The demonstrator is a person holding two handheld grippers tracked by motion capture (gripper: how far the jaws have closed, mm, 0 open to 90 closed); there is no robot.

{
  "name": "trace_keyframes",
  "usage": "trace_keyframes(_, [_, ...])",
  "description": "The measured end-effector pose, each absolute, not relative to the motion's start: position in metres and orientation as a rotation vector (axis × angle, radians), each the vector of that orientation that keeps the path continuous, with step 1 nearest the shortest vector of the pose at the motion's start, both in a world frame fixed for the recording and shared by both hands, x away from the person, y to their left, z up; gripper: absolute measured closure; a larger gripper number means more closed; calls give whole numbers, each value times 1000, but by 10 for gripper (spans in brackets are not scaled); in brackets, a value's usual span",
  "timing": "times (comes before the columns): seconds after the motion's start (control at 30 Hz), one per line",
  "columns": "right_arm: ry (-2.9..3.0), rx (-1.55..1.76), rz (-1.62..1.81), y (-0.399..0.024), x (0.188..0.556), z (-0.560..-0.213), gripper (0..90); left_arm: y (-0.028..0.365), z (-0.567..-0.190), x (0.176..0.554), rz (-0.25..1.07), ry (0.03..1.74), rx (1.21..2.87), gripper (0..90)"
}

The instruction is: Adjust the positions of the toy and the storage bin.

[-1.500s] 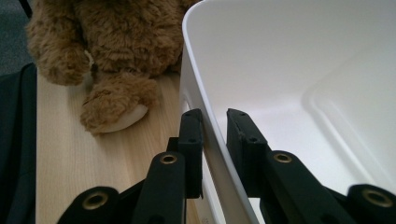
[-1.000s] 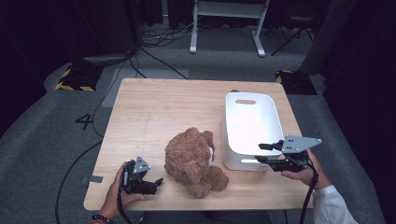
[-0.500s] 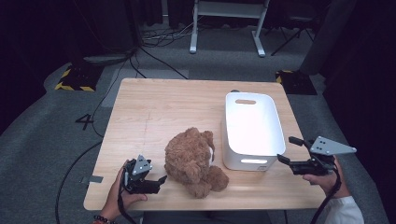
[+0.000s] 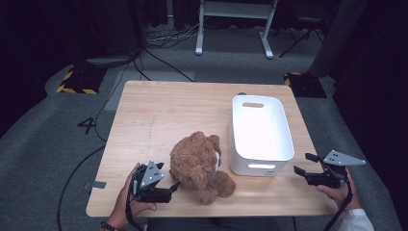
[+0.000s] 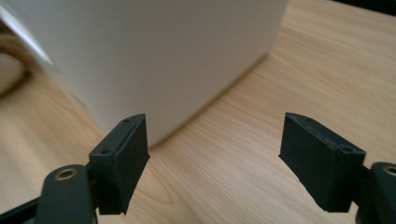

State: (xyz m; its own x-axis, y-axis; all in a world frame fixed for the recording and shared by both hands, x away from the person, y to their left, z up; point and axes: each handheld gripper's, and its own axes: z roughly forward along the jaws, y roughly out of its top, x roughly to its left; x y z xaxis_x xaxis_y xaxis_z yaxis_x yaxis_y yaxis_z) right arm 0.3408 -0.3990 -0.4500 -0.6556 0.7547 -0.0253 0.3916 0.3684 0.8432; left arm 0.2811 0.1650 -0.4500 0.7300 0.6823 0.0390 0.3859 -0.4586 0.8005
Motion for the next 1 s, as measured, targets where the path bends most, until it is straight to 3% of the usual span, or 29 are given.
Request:
trace_keyframes(0.23, [2228,1122,1128,-406,353,-481,253,152,-441,275,423,786,2075,159])
trace_keyframes(1.0, [2314,1096,1022,-391,355,-494,259,112,-428,279,436,830,1949,133])
